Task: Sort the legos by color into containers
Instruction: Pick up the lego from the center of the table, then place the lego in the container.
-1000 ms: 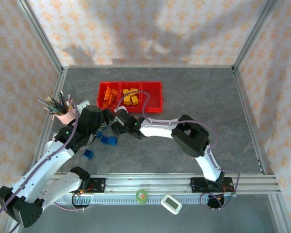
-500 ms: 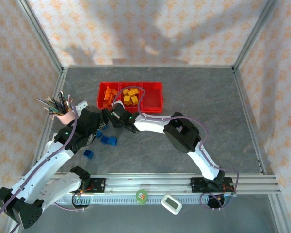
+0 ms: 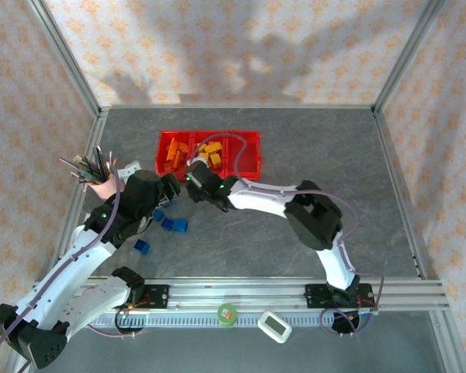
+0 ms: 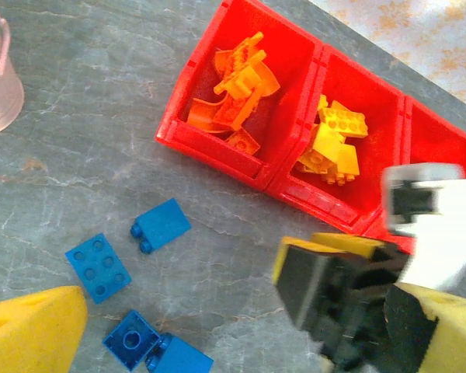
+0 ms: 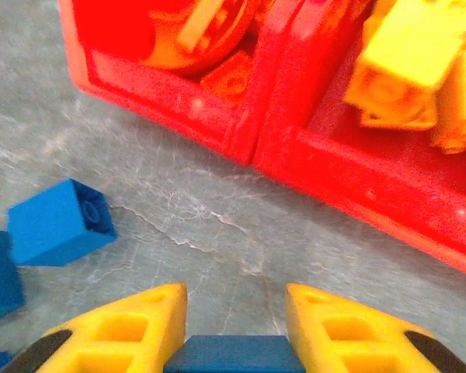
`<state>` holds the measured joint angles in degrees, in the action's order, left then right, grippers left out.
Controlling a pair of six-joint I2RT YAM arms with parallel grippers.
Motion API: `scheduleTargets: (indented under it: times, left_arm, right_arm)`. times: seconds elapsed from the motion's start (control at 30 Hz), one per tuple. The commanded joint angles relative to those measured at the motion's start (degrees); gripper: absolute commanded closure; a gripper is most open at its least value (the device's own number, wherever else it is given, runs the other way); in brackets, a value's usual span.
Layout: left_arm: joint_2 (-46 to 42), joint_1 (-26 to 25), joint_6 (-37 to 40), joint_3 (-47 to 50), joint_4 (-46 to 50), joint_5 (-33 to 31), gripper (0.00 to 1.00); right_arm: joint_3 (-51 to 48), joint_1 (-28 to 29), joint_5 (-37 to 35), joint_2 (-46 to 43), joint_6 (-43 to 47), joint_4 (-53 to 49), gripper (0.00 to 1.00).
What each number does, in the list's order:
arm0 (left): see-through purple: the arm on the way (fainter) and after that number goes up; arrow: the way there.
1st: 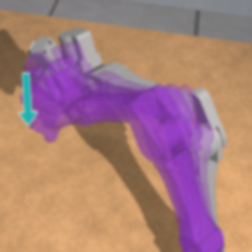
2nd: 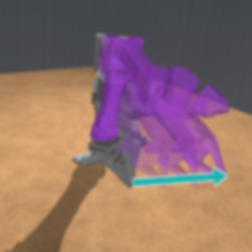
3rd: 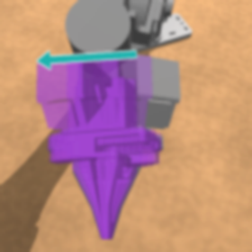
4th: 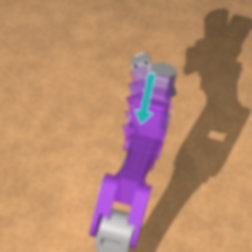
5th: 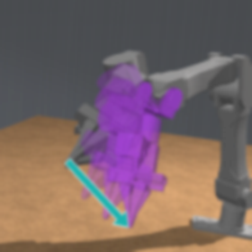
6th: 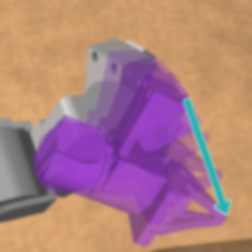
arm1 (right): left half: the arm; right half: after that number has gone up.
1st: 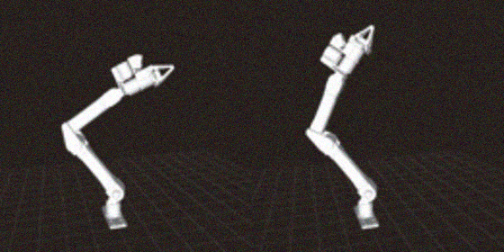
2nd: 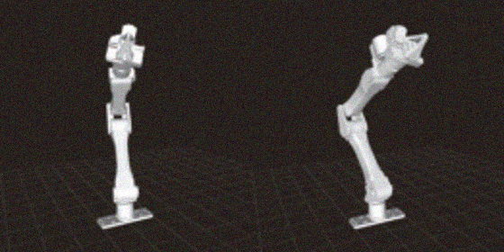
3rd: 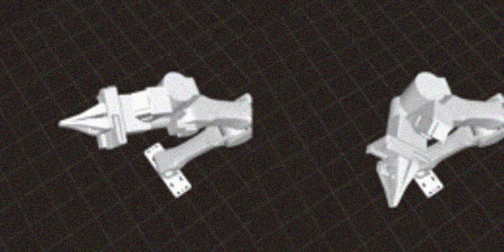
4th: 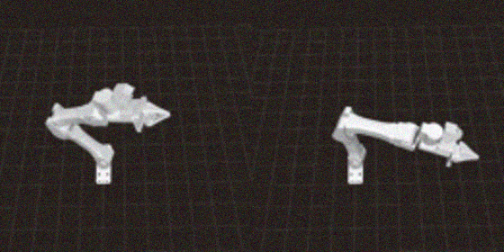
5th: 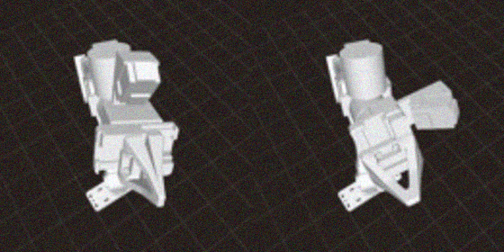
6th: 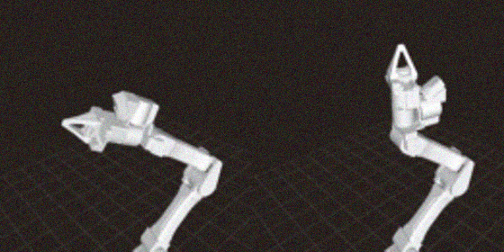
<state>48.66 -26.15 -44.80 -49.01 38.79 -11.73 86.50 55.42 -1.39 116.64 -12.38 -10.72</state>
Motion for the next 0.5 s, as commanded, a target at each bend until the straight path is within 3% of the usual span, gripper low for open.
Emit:
scheduleTargets:
  times: [0.0,0.2,0.47]
  left_arm:
    - [-0.34,-0.13,2.65,-1.46,-4.0,3.07,0.0]
    - [2.65,-0.2,4.1,-0.31,-10.29,6.32,0.0]
    - [7.2,-0.13,5.04,0.15,-17.0,7.78,0.0]
  right_arm:
    - [-3.21,-3.23,-0.8,-7.79,-3.47,-0.24,0.73]
    - [-6.28,-10.35,-3.19,-11.47,-5.35,-1.64,0.71]
    - [-0.12,-16.68,-3.95,-4.24,-3.4,-2.85,0.71]
